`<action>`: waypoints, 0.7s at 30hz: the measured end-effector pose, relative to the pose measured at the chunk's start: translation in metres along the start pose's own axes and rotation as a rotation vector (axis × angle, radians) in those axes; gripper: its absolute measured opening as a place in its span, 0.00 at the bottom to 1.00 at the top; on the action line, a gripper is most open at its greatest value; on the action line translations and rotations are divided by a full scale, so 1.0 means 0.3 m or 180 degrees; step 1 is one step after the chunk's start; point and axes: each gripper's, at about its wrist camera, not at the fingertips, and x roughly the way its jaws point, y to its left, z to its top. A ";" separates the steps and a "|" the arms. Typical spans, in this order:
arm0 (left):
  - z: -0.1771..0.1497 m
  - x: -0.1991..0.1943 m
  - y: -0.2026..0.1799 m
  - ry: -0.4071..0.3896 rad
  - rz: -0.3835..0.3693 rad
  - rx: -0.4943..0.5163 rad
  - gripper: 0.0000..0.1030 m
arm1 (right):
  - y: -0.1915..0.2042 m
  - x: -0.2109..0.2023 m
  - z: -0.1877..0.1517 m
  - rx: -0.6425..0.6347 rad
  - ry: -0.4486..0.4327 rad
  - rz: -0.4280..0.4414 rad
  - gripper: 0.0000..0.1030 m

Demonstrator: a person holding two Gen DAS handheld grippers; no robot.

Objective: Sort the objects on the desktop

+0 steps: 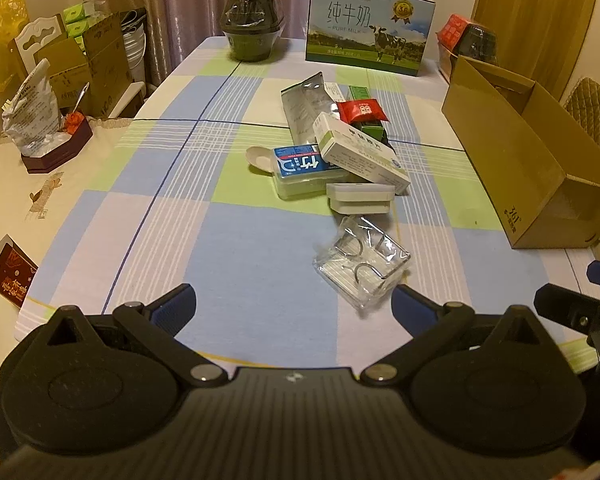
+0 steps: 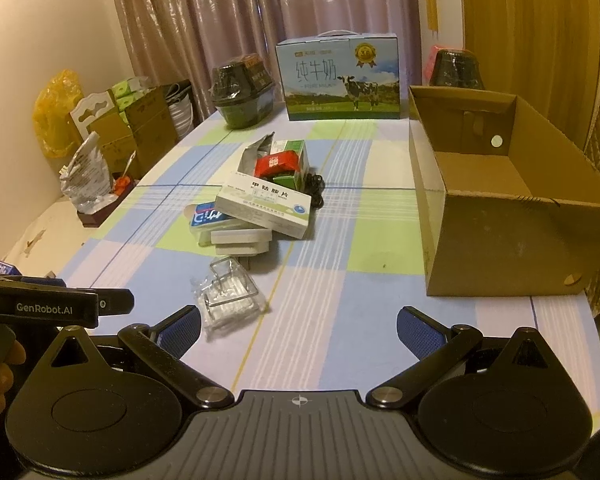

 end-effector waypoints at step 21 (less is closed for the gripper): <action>-0.005 0.006 0.005 -0.0009 -0.0018 -0.0046 0.99 | 0.013 0.003 0.004 -0.0040 0.0028 0.0026 0.98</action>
